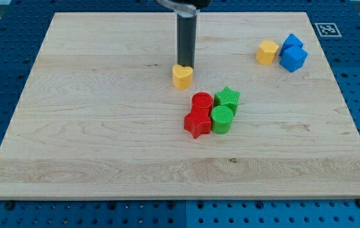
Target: Move yellow heart left to the red circle
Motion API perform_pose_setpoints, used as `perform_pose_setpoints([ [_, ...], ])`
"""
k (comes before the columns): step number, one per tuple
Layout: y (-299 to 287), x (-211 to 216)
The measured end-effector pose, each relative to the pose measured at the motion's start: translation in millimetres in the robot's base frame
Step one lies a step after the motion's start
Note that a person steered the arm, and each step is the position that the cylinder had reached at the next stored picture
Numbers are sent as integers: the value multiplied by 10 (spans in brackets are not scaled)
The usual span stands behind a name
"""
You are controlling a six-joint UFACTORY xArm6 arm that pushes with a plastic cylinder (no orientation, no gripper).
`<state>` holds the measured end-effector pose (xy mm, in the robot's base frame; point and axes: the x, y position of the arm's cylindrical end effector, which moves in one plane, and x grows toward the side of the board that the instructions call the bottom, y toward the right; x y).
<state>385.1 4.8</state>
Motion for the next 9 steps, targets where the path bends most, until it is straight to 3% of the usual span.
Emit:
perform_pose_setpoints([
  [4,233,123],
  [9,59,413],
])
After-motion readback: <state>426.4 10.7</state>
